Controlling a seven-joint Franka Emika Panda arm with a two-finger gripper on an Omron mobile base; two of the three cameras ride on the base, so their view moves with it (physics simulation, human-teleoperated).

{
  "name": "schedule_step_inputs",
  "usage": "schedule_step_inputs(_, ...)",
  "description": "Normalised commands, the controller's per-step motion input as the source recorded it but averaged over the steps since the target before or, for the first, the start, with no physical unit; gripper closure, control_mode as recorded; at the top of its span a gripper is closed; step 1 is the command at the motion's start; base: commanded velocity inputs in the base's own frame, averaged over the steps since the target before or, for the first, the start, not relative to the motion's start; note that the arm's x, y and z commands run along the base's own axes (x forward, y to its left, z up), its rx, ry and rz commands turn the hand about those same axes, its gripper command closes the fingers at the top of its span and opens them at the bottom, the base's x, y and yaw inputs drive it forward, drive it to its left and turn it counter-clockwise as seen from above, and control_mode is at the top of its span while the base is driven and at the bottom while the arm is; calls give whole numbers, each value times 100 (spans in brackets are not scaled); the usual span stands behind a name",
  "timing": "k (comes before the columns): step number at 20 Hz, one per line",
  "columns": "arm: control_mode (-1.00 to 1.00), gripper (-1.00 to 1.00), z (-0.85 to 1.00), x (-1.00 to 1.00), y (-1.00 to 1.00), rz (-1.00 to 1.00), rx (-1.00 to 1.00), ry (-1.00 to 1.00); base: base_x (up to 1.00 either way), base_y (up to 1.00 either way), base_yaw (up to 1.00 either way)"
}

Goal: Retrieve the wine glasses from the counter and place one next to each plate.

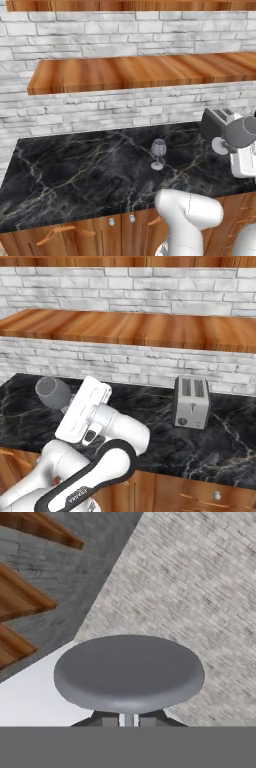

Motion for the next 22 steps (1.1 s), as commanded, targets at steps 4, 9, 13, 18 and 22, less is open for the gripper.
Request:
schedule_step_inputs(4,100,100,16,-16,42,-7,-8,-14,-19,11,-5)
schedule_step_inputs(9,100,100,0,0,0,0,0,0,-44,-2,-1)
schedule_step_inputs(13,100,100,0,0,0,0,0,0,-20,-11,-27)
schedule_step_inputs(18,100,100,0,0,0,0,0,0,0,0,-100)
schedule_step_inputs(22,100,100,0,0,0,0,0,0,0,0,-100)
